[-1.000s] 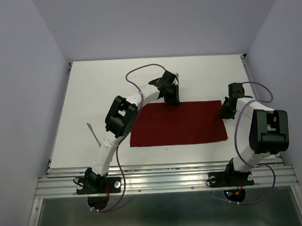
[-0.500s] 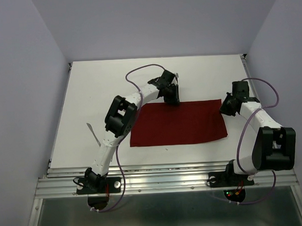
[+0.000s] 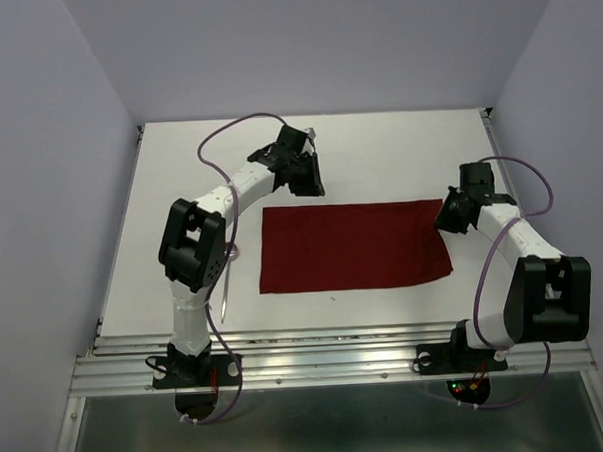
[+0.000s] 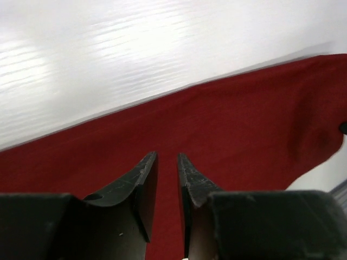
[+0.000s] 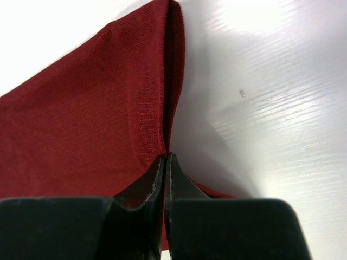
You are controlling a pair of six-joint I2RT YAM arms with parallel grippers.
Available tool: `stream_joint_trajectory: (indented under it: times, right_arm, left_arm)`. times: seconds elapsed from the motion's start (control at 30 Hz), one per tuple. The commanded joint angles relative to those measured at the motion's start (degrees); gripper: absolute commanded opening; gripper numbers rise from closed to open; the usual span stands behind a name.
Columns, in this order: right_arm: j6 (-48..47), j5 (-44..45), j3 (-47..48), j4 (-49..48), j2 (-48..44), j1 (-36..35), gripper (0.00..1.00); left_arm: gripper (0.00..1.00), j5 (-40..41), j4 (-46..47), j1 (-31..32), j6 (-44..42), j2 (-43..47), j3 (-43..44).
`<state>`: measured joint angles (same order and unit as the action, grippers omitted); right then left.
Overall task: Fold the napkin into a case and place the utensils inside
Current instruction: Fold the square-folded napkin at the center of the board.
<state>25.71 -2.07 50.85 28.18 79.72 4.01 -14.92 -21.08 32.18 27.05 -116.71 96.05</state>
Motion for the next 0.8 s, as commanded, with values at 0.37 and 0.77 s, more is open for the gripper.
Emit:
stream_joint_trajectory:
  times: [0.37, 0.77]
  right_arm:
    - [5.31, 0.83, 7.94, -0.32, 1.22, -14.64, 0.01]
    - [7.94, 1.45, 12.43, -1.82, 5.97, -23.69, 0.01]
  left_arm:
    - [0.33, 7.63, 4.11, -5.73, -0.95, 11.24, -27.66]
    - [0.32, 1.65, 10.27, -1.52, 4.41, 6.41, -29.43]
